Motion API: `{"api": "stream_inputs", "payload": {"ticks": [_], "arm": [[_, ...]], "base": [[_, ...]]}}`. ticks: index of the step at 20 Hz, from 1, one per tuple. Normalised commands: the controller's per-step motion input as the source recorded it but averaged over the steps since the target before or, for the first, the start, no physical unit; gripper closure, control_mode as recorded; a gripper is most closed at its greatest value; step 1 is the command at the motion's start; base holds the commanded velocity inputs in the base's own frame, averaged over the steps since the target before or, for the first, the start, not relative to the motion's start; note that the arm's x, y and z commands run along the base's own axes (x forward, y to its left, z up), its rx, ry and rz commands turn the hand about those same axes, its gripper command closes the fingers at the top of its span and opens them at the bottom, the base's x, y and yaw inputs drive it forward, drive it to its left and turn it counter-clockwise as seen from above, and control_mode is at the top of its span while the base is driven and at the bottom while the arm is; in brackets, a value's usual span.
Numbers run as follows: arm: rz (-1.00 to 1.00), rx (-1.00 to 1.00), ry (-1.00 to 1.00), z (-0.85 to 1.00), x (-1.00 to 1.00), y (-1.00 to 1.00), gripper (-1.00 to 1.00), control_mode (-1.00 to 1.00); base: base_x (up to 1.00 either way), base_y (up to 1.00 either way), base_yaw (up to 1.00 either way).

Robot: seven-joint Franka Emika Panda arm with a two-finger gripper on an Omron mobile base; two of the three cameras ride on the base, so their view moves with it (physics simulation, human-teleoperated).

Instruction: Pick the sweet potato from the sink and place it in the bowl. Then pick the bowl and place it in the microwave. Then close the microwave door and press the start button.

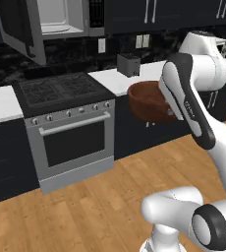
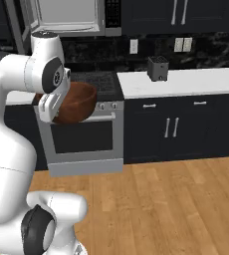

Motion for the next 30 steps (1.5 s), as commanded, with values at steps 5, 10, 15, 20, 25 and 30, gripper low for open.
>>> {"api": "stream_inputs", "payload": {"ticks": [5,10,15,20,25,30], "arm": [[0.0,0.0,0.0,0.0,0.0,0.0,1.0,1.0],[0.0,0.0,0.0,0.0,0.0,0.0,1.0,1.0],[0.0,0.0,0.0,0.0,0.0,0.0,1.0,1.0],[0.0,0.0,0.0,0.0,0.0,0.0,1.0,1.0],[0.0,0.0,0.0,0.0,0.0,0.0,1.0,1.0],[0.0,0.0,0.0,0.0,0.0,0.0,1.0,1.0]], "base": [[0.72,-0.55,0.55],[0.65,-0.4,0.58],[0.63,-0.33,0.5],[0.61,-0.56,0.36],[0.61,-0.61,0.25],[0.39,-0.67,0.24]]}}
